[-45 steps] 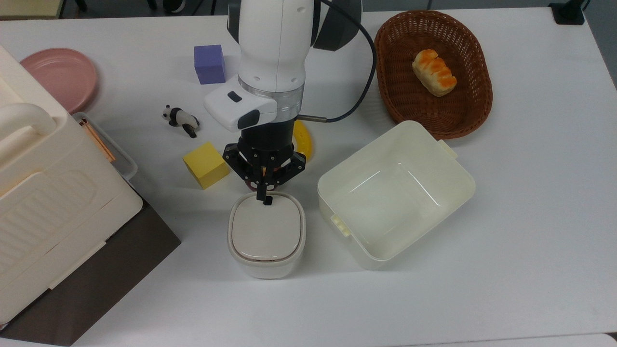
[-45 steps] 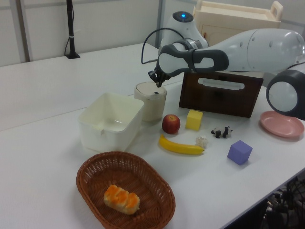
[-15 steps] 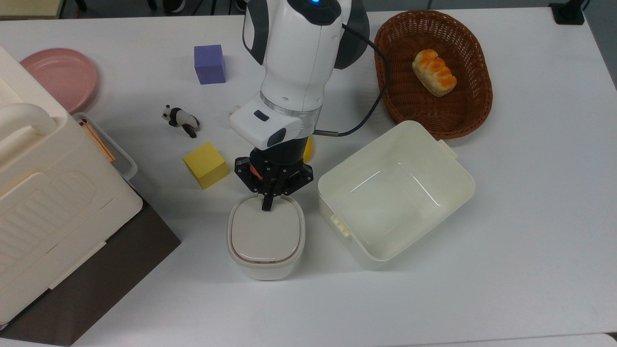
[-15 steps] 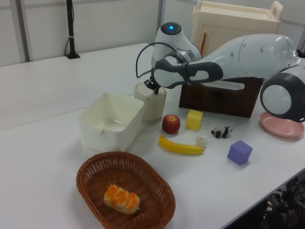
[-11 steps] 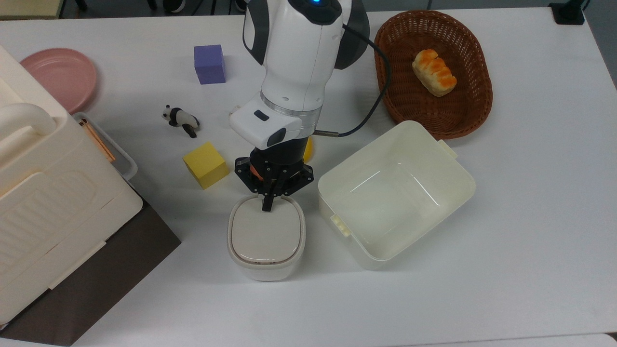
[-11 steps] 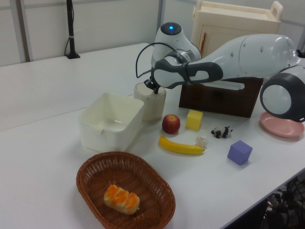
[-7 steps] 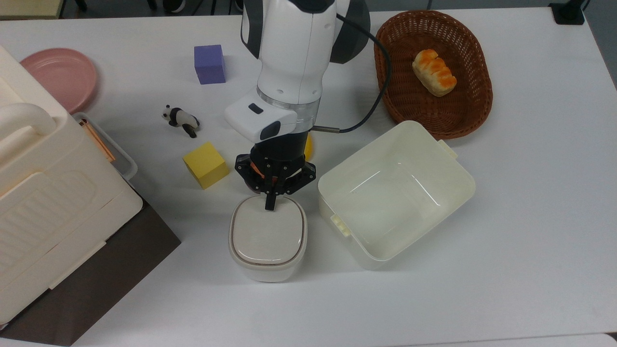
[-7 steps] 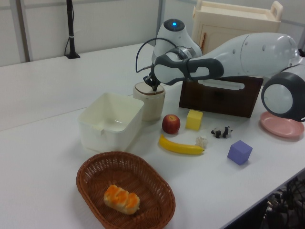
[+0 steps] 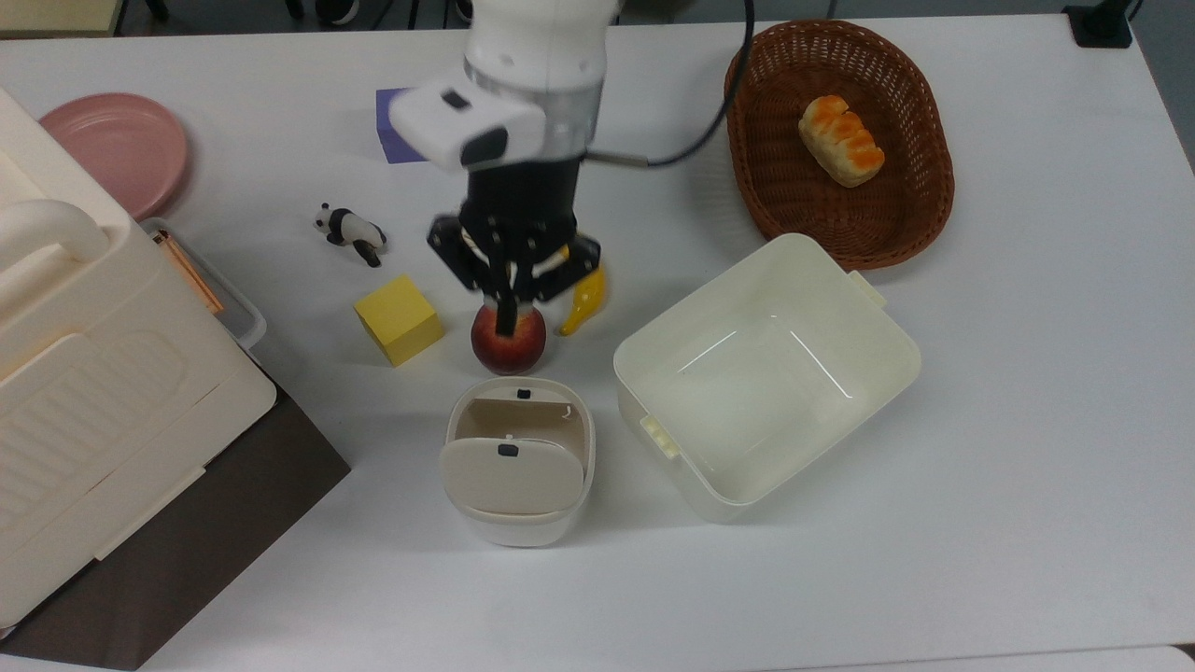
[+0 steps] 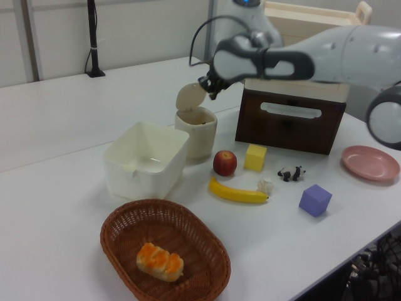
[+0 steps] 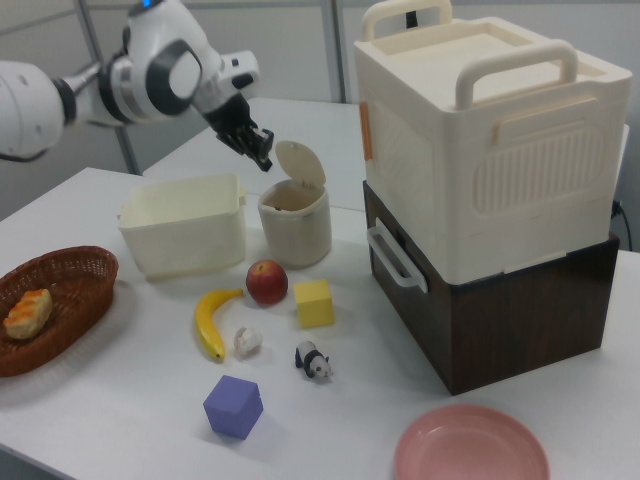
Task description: Open the trash can
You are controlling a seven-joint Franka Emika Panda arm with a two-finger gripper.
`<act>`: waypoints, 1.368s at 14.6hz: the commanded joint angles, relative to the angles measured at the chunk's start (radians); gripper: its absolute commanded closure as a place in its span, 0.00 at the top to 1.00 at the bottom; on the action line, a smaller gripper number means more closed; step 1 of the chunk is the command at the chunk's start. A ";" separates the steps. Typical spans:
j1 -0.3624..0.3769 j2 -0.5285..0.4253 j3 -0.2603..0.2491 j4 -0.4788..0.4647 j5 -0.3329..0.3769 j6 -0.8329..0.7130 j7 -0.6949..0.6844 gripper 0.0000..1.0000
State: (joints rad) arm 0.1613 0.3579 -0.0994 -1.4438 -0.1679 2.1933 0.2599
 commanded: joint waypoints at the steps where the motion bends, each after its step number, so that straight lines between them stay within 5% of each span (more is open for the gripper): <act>1: 0.009 -0.102 0.004 -0.038 0.041 -0.205 0.001 0.03; 4: 0.014 -0.161 0.046 -0.107 0.041 -0.328 -0.008 0.03; 9: 0.020 -0.281 0.037 -0.199 0.048 -0.372 -0.034 0.04; 12: 0.018 -0.326 0.009 -0.195 0.057 -0.466 -0.093 0.40; 13: 0.017 -0.345 0.004 -0.195 0.057 -0.490 -0.097 0.91; 14: 0.017 -0.349 0.003 -0.195 0.056 -0.494 -0.097 1.00; 20: 0.015 -0.392 -0.017 -0.202 0.059 -0.501 -0.097 1.00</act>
State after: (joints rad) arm 0.1714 0.0184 -0.0911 -1.6036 -0.1348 1.7001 0.1857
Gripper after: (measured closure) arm 0.000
